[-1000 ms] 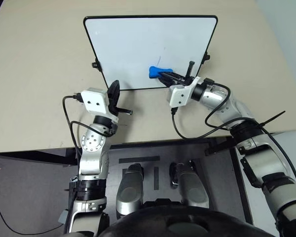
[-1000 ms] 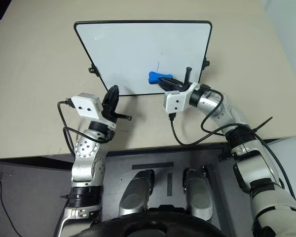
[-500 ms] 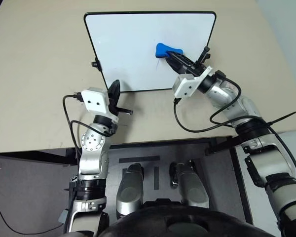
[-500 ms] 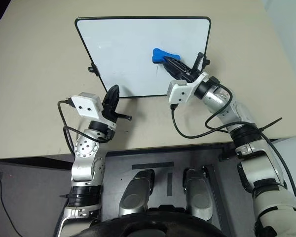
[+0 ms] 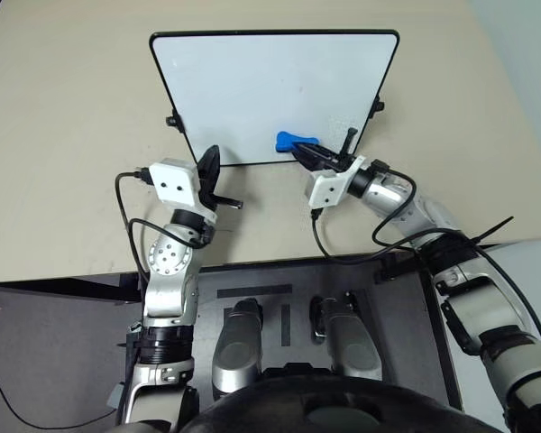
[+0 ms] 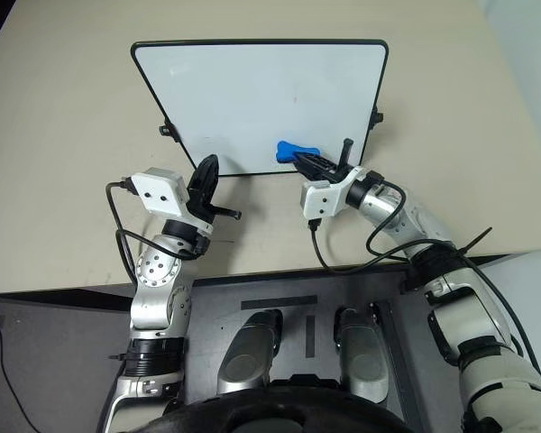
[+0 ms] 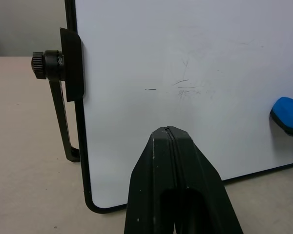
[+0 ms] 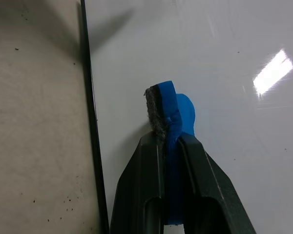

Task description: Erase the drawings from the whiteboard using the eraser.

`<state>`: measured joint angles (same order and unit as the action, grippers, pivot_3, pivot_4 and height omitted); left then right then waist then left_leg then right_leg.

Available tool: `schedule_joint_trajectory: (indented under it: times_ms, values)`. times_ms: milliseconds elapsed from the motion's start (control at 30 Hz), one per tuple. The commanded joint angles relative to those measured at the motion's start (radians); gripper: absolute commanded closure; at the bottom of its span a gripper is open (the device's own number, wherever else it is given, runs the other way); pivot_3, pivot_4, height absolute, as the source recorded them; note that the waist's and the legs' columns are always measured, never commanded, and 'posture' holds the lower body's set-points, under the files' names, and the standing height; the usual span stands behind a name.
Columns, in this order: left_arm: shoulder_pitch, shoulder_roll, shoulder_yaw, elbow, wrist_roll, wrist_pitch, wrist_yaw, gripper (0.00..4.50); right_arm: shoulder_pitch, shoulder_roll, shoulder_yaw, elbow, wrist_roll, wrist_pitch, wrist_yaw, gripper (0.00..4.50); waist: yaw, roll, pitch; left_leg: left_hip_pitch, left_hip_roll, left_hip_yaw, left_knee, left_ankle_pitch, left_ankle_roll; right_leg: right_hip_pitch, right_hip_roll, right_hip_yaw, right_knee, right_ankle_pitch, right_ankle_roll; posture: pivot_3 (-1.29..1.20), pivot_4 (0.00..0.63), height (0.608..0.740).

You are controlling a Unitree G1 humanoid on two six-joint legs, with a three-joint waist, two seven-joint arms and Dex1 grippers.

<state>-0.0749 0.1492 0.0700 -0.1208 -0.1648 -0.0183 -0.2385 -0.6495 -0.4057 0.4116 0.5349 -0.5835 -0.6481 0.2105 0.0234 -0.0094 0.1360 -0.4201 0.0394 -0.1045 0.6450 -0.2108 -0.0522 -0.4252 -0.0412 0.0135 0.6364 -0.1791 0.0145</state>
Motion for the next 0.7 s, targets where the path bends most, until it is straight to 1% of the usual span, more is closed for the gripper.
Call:
schedule_joint_trajectory:
  times_ms: [33, 100, 167, 267, 333, 400, 500, 567, 633, 667, 700]
  values:
    - [-0.013, 0.009, 0.006, -0.022, 0.0, -0.015, -0.004, 4.5, -0.04, 0.0, -0.021, 0.001, -0.005, 0.014, -0.033, 4.42, 0.0, 0.0, 0.0, 0.0, 0.0, 0.0, 0.0, 0.0, 0.0, 0.0, 0.0, 0.0, 0.0, 0.0, 0.0, 0.0, 0.15, 0.74]
    - [-0.014, 0.011, 0.005, -0.024, 0.0, -0.013, -0.003, 4.5, -0.029, -0.013, -0.022, -0.012, 0.01, -0.001, -0.011, 4.42, 0.0, 0.0, 0.0, 0.0, 0.0, 0.0, 0.0, -0.001, -0.001, 0.0, 0.0, 0.0, 0.0, 0.0, 0.0, 0.0, 0.15, 0.74]
    - [-0.013, 0.012, 0.006, -0.027, -0.001, -0.012, -0.002, 4.5, 0.001, -0.032, -0.025, -0.048, 0.056, -0.022, 0.043, 4.42, 0.0, 0.0, 0.0, 0.0, 0.0, 0.0, 0.0, -0.001, -0.002, 0.0, 0.0, 0.0, 0.0, 0.0, 0.0, 0.0, 0.15, 0.74]
    - [-0.009, 0.015, 0.01, -0.032, -0.003, -0.011, -0.001, 4.5, 0.079, -0.084, -0.031, -0.147, 0.183, -0.016, 0.185, 4.42, 0.005, 0.0, 0.0, -0.001, 0.0, 0.0, -0.001, -0.001, -0.002, 0.0, 0.0, 0.0, -0.002, 0.0, 0.001, 0.0, 0.15, 0.74]
    - [-0.005, 0.017, 0.013, -0.035, -0.006, -0.01, -0.002, 4.5, 0.132, -0.117, -0.046, -0.219, 0.268, 0.027, 0.265, 4.42, 0.005, 0.0, 0.0, -0.002, 0.0, 0.001, -0.001, -0.001, -0.002, 0.0, 0.0, 0.0, -0.004, 0.0, 0.001, 0.0, 0.15, 0.74]
    - [0.001, 0.018, 0.013, -0.037, -0.006, -0.01, -0.003, 4.5, 0.208, -0.165, -0.083, -0.32, 0.397, 0.125, 0.366, 4.42, 0.005, 0.0, 0.0, -0.004, 0.0, 0.002, -0.001, -0.001, -0.001, 0.0, 0.0, 0.0, -0.007, -0.001, 0.003, 0.0, 0.15, 0.74]
    - [0.003, 0.02, 0.013, -0.036, -0.009, -0.008, -0.007, 4.5, 0.279, -0.212, -0.129, -0.417, 0.517, 0.256, 0.463, 4.42, 0.004, -0.001, 0.0, -0.006, -0.001, 0.003, 0.0, -0.004, 0.001, 0.0, 0.0, 0.001, -0.009, -0.003, 0.006, 0.0, 0.15, 0.74]
    - [0.001, 0.022, 0.012, -0.034, -0.01, -0.005, -0.01, 4.5, 0.319, -0.237, -0.155, -0.456, 0.571, 0.319, 0.511, 4.42, 0.005, -0.001, 0.0, -0.006, -0.001, 0.005, 0.0, -0.004, 0.001, 0.0, 0.0, 0.001, -0.009, -0.004, 0.007, 0.0, 0.15, 0.74]
    - [-0.002, 0.025, 0.013, -0.033, -0.012, -0.003, -0.013, 4.5, 0.34, -0.246, -0.169, -0.478, 0.591, 0.35, 0.535, 4.42, 0.004, -0.001, 0.0, -0.006, -0.001, 0.005, 0.0, -0.005, 0.001, 0.0, 0.0, 0.002, -0.009, -0.005, 0.008, 0.0, 0.15, 0.74]
    - [-0.004, 0.027, 0.013, -0.032, -0.013, 0.0, -0.015, 4.5, 0.348, -0.247, -0.172, -0.488, 0.601, 0.364, 0.548, 3.69, 0.004, -0.001, 0.0, -0.006, -0.001, 0.005, 0.0, -0.005, 0.001, 0.0, 0.0, 0.002, -0.009, -0.005, 0.008, 0.0, 0.15, 0.74]
    - [-0.006, 0.029, 0.012, -0.032, -0.012, 0.002, -0.016, 4.5, 0.355, -0.248, -0.175, -0.493, 0.608, 0.374, 0.559, 3.46, 0.004, -0.001, 0.0, -0.006, -0.001, 0.005, 0.0, -0.005, 0.001, 0.0, 0.001, 0.002, -0.009, -0.005, 0.008, 0.0, 0.15, 0.74]
